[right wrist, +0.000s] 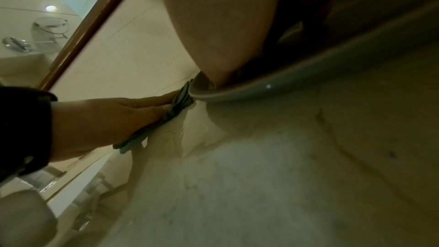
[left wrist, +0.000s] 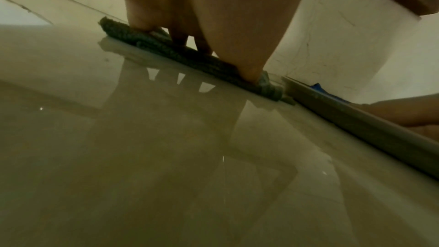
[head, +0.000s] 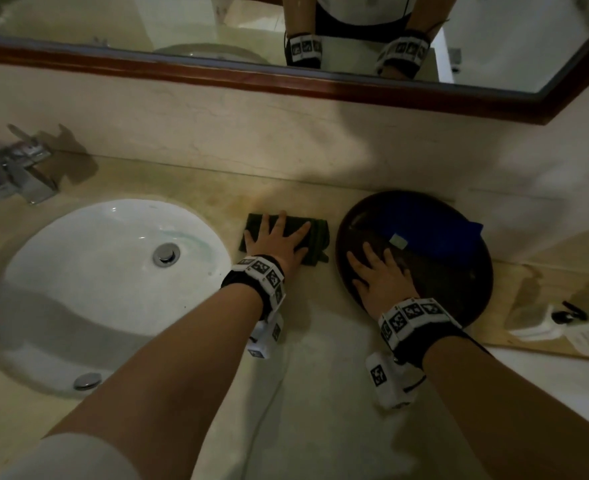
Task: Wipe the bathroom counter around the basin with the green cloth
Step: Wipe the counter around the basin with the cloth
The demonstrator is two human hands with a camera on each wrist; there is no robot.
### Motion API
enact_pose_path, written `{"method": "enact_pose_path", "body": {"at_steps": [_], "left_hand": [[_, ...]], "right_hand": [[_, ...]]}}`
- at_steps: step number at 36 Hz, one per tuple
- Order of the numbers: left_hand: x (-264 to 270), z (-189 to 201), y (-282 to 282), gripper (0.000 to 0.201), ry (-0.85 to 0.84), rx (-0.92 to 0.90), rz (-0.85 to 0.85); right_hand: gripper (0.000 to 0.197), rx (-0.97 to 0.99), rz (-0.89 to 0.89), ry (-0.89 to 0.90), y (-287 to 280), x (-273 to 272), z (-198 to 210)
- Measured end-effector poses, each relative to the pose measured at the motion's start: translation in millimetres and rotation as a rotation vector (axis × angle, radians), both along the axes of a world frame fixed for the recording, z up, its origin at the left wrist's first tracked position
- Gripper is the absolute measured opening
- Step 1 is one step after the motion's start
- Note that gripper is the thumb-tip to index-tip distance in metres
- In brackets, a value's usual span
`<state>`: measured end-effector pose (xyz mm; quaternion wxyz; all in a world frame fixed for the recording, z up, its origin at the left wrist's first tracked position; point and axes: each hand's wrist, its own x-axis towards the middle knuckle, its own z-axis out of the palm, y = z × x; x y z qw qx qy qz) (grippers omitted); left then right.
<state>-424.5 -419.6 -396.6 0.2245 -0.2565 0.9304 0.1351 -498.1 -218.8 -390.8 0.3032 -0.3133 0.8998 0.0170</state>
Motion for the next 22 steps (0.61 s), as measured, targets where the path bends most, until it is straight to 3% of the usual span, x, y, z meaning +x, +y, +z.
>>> {"method": "enact_pose_path", "body": {"at_steps": [11,22], "left_hand": [[38,-1,38,0.053,-0.005,0.061,-0.035],[-11,3,10,0.055,-0.041,0.096,-0.078]], "right_hand": [[0.053,-0.054,-0.049,0.000,-2,3,0],[0.053,-0.017,-0.053,0.010,-4,4,0]]}}
